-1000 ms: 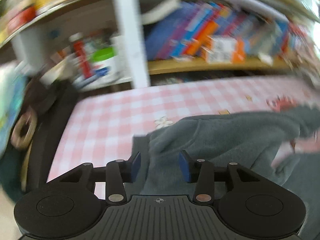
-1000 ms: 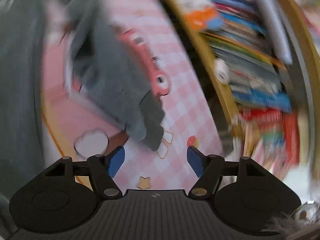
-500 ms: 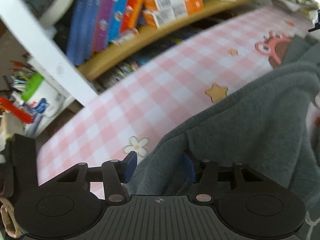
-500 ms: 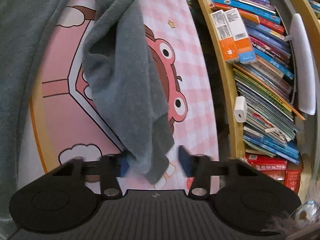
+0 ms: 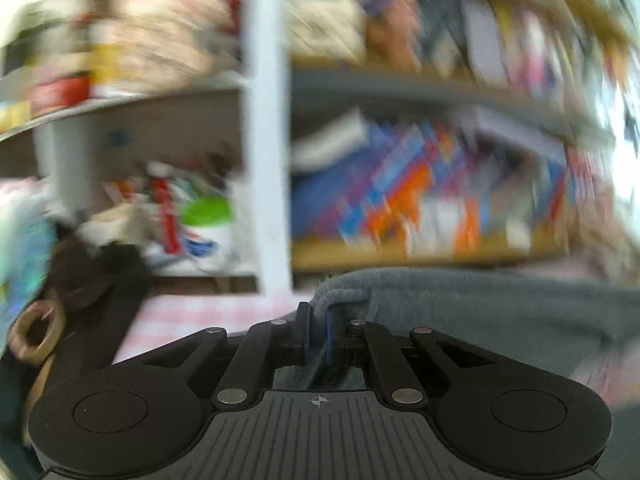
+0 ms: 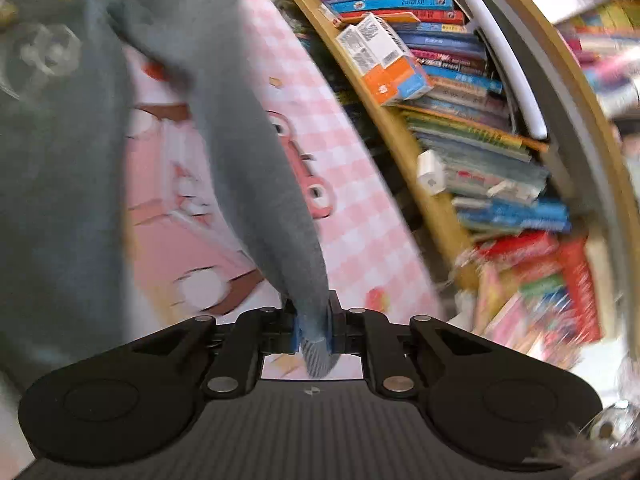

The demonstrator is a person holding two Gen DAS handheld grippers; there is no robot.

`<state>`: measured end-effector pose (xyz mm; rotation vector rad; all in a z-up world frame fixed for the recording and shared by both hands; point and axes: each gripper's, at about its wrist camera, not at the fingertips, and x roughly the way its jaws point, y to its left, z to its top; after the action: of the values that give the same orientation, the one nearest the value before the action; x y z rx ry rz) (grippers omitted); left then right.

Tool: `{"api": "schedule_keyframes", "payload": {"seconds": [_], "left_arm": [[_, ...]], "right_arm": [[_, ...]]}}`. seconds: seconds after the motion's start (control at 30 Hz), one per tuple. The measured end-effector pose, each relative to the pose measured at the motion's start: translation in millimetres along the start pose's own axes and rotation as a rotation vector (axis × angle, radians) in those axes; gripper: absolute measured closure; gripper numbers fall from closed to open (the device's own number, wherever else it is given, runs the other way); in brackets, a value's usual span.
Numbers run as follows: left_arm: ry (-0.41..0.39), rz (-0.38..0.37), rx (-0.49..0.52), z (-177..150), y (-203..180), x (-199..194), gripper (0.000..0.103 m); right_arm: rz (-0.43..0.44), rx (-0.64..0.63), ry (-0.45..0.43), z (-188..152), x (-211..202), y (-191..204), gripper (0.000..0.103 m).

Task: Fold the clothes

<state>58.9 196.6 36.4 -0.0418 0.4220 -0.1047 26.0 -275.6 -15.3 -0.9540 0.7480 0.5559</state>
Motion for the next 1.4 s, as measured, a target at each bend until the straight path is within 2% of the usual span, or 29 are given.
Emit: {"api": "schedule_keyframes", "payload": {"seconds": [0.1,0.13,0.2,0.37,0.43,0.47,0.53,0.57,0.63,0.7,0.87,0.93,1.0,1.07,1.1,1.13,1.23,1.33,1.37,1.4], "left_arm": [[-0.045,0.001,-0.132,1.9,16.3,-17.1,0.096],[-0.038,0.005,-0.14,3.0,17.9,-10.0,0.096],[-0.025,0.014,-0.156,5.2,21.1,4.2,0.096],[0.046,0.072,-0.157,9.2,25.0,58.1,0.095],[0.142,0.135,-0.174,9.6,28.0,89.8,0.086],[0.209,0.161,-0.191,7.9,31.7,105.5,0.084],[0.326,0.222,-0.209,4.6,37.3,130.2,0.071],[0.323,0.231,-0.204,3.2,37.7,128.9,0.068],[0.31,0.243,-0.196,0.2,38.5,124.0,0.056],[0.254,0.212,-0.205,-3.3,40.5,104.4,0.053],[0.197,0.126,-0.236,-16.5,42.6,65.3,0.06],[0.2,0.079,-0.273,-22.4,42.0,58.8,0.072],[0.211,0.057,-0.286,-29.8,39.9,52.7,0.075],[0.223,0.059,-0.286,-39.2,35.9,42.6,0.075],[0.231,0.06,-0.289,-43.8,34.3,37.2,0.075],[0.24,0.061,-0.299,-48.3,33.8,31.4,0.075],[0.271,0.059,-0.329,-63.1,32.7,13.8,0.075],[0.304,0.055,-0.337,-79.5,30.5,-0.1,0.075],[0.313,0.06,-0.339,-84.7,29.5,-4.4,0.075],[0.313,0.063,-0.348,-88.5,29.1,-8.2,0.075]], "right_arm": [[0.19,0.115,-0.014,-4.1,-24.7,-12.1,0.097],[0.23,0.148,-0.022,-3.6,-25.9,-18.1,0.097],[0.245,0.185,-0.036,1.4,-18.3,-29.9,0.097],[0.102,0.18,0.004,20.9,40.9,-54.4,0.098],[0.03,0.221,0.024,27.2,67.7,-74.4,0.097],[-0.021,0.265,0.041,30.7,81.7,-86.5,0.094],[-0.088,0.339,0.092,35.7,105.4,-104.1,0.082],[-0.112,0.357,0.105,36.5,112.1,-107.8,0.07],[-0.137,0.381,0.115,36.9,117.3,-109.2,0.069],[-0.11,0.394,0.089,36.0,114.4,-106.2,0.069],[-0.05,0.481,0.027,36.7,108.4,-93.9,0.071],[-0.027,0.574,-0.007,42.2,110.9,-95.2,0.077],[0.012,0.652,-0.026,47.2,116.4,-96.6,0.079],[0.07,0.701,0.003,51.6,127.9,-96.2,0.086],[0.09,0.72,0.045,51.9,136.9,-96.0,0.093],[0.091,0.741,0.091,50.5,146.0,-97.0,0.098],[0.05,0.837,0.127,43.9,159.8,-112.0,0.1],[-0.009,0.829,0.146,49.9,162.5,-114.6,0.1],[-0.024,0.822,0.145,51.8,162.0,-114.2,0.097],[-0.03,0.808,0.126,53.6,157.0,-110.5,0.089]]}}
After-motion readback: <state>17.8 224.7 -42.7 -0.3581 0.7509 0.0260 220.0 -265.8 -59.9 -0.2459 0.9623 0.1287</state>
